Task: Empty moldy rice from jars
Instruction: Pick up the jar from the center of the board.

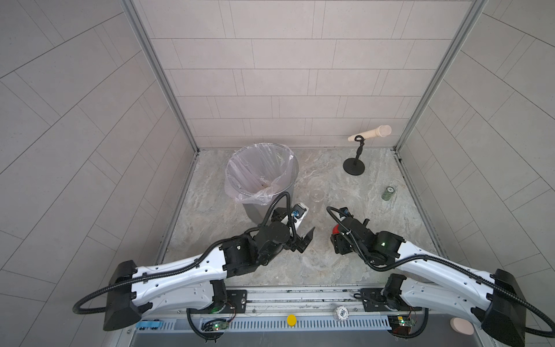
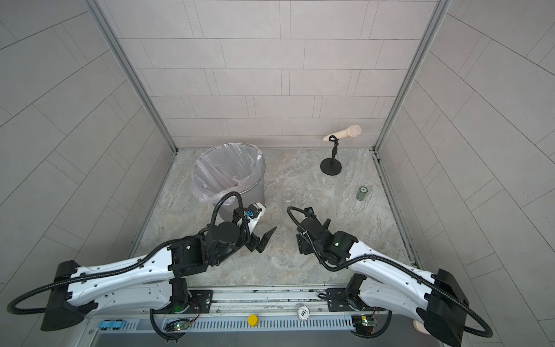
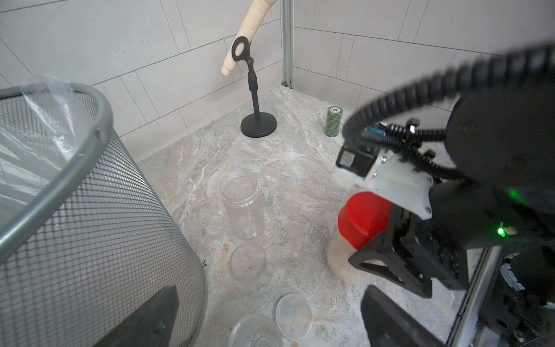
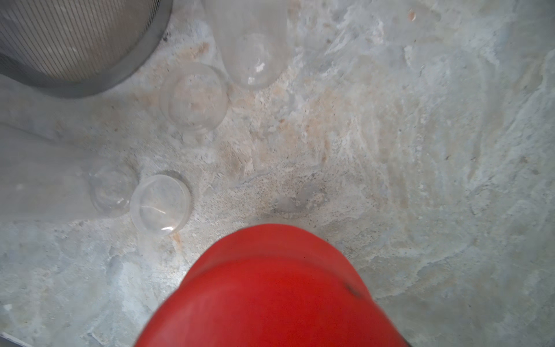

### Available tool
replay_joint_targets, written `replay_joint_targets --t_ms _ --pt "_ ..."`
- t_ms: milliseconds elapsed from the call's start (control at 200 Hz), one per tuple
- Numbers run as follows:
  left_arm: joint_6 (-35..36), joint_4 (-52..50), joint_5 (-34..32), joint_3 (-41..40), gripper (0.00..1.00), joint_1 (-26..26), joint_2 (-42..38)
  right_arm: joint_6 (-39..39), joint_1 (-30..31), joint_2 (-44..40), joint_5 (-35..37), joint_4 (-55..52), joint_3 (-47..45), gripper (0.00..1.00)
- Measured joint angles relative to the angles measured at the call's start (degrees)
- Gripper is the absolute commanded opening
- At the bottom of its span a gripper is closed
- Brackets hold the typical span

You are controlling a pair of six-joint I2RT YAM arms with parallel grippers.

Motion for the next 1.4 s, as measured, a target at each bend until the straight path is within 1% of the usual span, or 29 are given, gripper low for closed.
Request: replay_joint_targets --t_ms 155,245,345,455,550,620,695,776,861,1096,1321,1401 --pt "4.5 1.4 0.6 -0.2 1.00 0.0 -1.4 -2.3 -6.1 -0.4 -5.5 -1.9 9.5 0.50" --pt "7.2 1.4 1.4 -0.1 1.00 0.0 -1.6 -3.9 -10.9 0.5 -11.3 -3.7 15.7 0.49" --pt "9.8 1.3 2.9 0.6 1.00 0.0 -0.7 -5.8 -15.5 3.6 -18.1 -6.5 23.9 0.49" --pt "12.0 1.5 4.1 1.9 1.00 0.0 0.8 -7.7 -17.0 8.3 -24.8 -9.3 32.5 0.49" --pt "13.3 2.3 4.9 2.3 1.00 0.6 1.7 -8.8 -17.0 11.0 -30.4 -10.1 37.0 0.49" --pt "13.8 2.9 6.1 2.9 1.00 1.6 2.6 -8.9 -17.0 11.9 -33.9 -10.1 38.3 0.49" --pt "13.6 3.3 8.0 3.8 1.00 4.0 3.8 -8.9 -17.0 12.3 -36.8 -10.3 39.3 0.49" --pt "12.9 4.0 10.4 4.7 1.00 6.5 5.0 -8.9 -17.0 12.5 -38.7 -10.4 40.0 0.49" --pt "12.5 4.4 11.8 5.4 1.00 8.1 6.1 -8.9 -17.0 12.5 -40.4 -10.3 40.5 0.49" --pt "12.7 6.2 15.1 6.9 1.00 8.3 8.9 -8.0 -17.0 12.5 -43.4 -9.9 40.5 0.49" --pt "12.7 6.9 16.3 7.0 1.00 8.6 9.1 -6.8 -17.0 12.5 -44.5 -8.7 40.5 0.48" --pt "12.7 7.1 16.4 7.0 0.97 8.9 9.0 -6.4 -17.0 12.5 -44.9 -7.9 40.4 0.48"
